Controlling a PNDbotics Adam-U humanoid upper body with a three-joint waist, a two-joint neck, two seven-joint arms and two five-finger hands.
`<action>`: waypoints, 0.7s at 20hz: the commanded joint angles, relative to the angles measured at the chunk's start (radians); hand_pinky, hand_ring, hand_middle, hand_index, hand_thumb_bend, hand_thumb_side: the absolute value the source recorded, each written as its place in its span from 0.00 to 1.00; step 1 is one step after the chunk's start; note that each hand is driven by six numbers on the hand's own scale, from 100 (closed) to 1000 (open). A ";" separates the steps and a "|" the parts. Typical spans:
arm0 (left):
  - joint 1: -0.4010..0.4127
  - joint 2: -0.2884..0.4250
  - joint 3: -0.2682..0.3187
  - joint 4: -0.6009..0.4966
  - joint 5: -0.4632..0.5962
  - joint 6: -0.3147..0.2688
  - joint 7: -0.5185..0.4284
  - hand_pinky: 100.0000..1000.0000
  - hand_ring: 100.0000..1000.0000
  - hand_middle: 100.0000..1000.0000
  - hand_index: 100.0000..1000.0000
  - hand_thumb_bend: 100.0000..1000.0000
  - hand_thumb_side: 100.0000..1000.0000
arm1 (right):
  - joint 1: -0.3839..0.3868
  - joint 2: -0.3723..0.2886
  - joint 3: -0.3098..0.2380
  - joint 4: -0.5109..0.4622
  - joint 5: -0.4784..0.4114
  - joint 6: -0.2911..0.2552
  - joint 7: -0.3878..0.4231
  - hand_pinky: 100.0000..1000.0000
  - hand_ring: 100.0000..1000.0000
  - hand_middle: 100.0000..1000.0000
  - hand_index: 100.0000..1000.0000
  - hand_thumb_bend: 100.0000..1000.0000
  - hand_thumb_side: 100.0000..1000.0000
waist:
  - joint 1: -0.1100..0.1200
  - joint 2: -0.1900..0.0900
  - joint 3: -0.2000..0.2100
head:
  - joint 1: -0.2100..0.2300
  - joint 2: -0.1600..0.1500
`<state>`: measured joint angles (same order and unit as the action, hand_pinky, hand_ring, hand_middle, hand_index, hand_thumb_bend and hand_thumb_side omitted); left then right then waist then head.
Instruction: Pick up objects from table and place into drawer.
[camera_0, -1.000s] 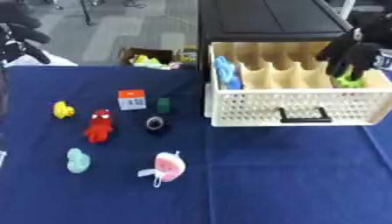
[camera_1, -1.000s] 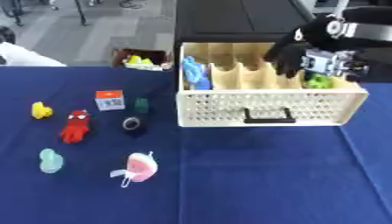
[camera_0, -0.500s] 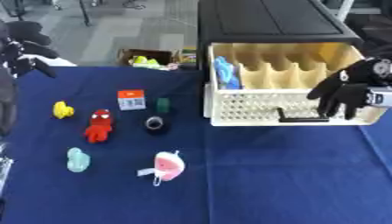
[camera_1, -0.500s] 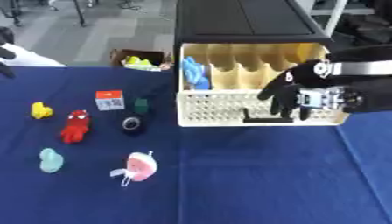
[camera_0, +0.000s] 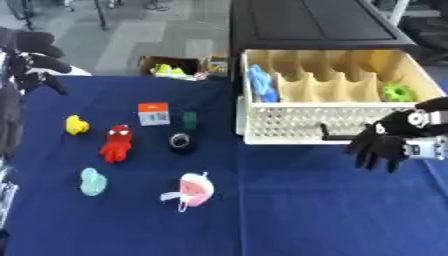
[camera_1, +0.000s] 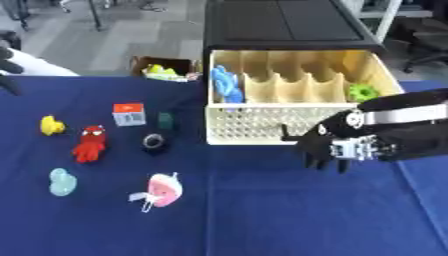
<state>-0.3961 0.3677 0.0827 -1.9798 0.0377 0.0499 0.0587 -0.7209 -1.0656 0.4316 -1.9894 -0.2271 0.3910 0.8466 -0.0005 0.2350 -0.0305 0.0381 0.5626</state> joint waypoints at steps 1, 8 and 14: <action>-0.008 0.006 0.011 -0.020 -0.001 -0.006 0.000 0.36 0.52 0.52 0.69 0.00 0.94 | -0.013 0.003 0.009 -0.011 0.021 0.067 0.029 0.71 0.80 0.76 0.93 0.00 1.00 | 0.002 -0.010 0.005 | -0.003 0.011; -0.004 -0.002 0.012 -0.020 -0.004 -0.009 0.002 0.35 0.52 0.52 0.68 0.00 0.94 | -0.021 0.024 0.036 -0.011 0.065 0.165 0.045 0.76 0.83 0.79 0.94 0.00 1.00 | 0.005 0.001 0.019 | -0.013 0.012; -0.001 -0.006 0.016 -0.020 -0.013 -0.008 0.000 0.35 0.52 0.52 0.68 0.00 0.95 | 0.010 0.006 0.021 -0.011 0.129 0.214 0.040 0.73 0.82 0.80 0.94 0.00 1.00 | 0.004 0.011 0.027 | -0.024 0.011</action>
<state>-0.3883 0.3507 0.0869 -1.9798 0.0313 0.0443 0.0602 -0.7021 -1.0263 0.4732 -1.9894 -0.1154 0.4758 0.7695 0.0039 0.2609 -0.0049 0.0178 0.5698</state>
